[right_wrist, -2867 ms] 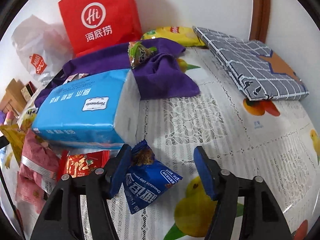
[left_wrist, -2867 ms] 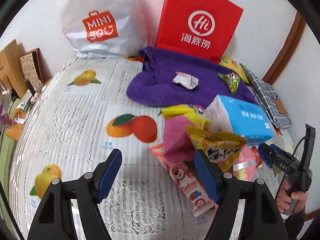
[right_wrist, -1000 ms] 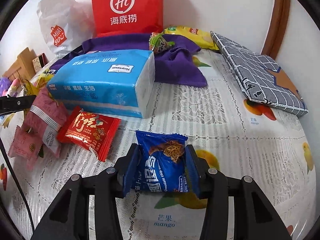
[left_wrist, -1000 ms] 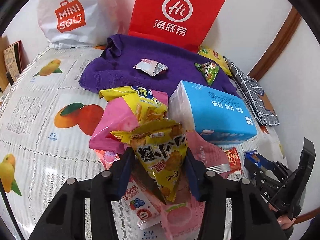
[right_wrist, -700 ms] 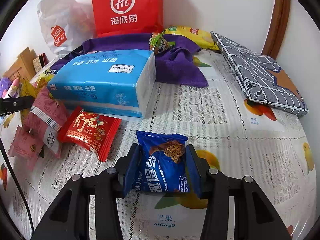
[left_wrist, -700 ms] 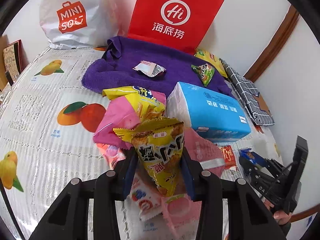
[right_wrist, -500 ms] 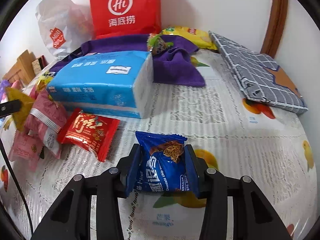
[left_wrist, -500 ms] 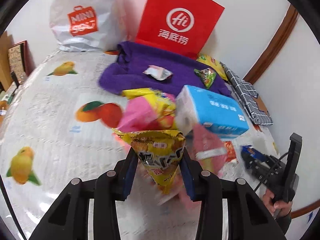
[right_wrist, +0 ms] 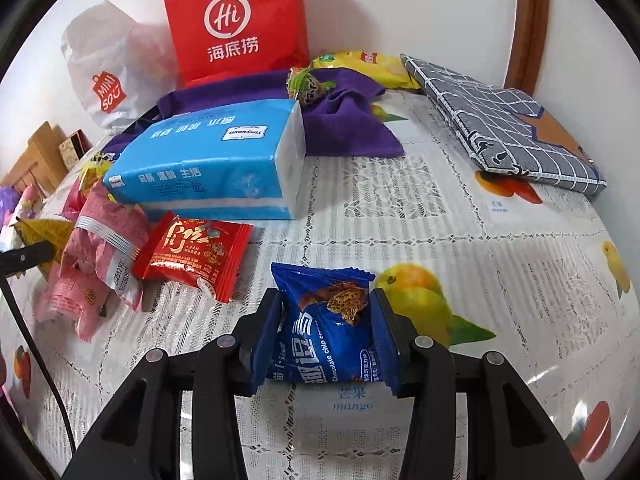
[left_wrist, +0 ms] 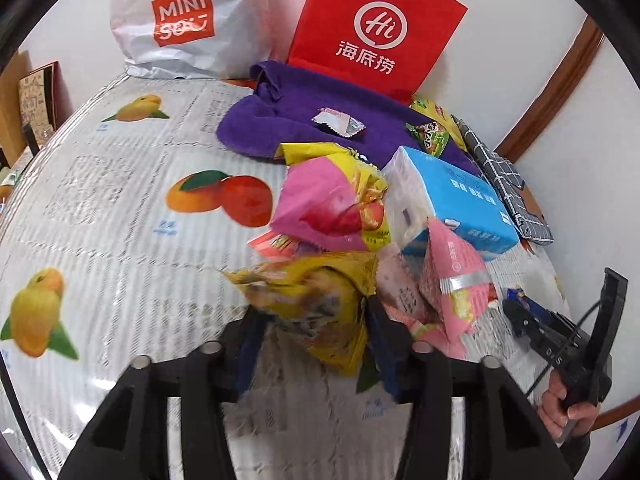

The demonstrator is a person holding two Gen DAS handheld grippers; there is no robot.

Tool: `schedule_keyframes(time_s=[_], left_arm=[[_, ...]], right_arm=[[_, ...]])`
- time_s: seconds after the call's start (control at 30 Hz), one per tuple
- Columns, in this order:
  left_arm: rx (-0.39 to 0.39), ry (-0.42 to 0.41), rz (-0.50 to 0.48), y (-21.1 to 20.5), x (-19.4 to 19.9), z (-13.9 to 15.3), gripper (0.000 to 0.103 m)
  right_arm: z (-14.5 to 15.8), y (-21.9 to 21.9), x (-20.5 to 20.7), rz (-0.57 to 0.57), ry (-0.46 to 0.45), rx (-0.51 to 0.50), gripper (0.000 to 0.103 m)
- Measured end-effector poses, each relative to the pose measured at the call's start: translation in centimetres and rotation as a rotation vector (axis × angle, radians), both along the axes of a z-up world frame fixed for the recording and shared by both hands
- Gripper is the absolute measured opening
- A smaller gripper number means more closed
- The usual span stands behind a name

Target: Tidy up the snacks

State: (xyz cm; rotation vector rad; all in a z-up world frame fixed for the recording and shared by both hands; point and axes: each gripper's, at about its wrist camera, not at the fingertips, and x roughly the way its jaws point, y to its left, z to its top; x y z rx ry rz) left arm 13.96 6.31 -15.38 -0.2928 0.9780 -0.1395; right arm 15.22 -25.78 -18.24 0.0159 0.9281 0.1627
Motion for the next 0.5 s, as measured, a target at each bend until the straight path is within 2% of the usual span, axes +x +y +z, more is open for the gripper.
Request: schedule_keyframes(time_s=[0.1,0.13,0.17,0.2,0.5], left_arm=[[-0.017,-0.004,0.022,-0.1,0.5,-0.8,0.054],[-0.036,-0.007,0.028,-0.1,0.6,-1.1,0.047],[-0.05,-0.019,0.035,0.0,0.6,-1.2,0.046],[-0.059,-0.034,0.043,0.1,0.4,-1.2,0.04],[-0.05,-0.097,0.1,0.2,-0.6,-1.5,0.04]], right_arm=[[-0.1,0.1,0.0,0.005,0.001,-0.008,0.048],[-0.1,0.3,0.1,0.006,0.001,-0.016,0.048],[-0.1,0.4,0.0,0.007,0.001,-0.025,0.048],[-0.1,0.4,0.0,0.007,0.0,-0.03,0.048],[-0.1,0.5,-0.1,0.008,0.001,-0.017,0.048]])
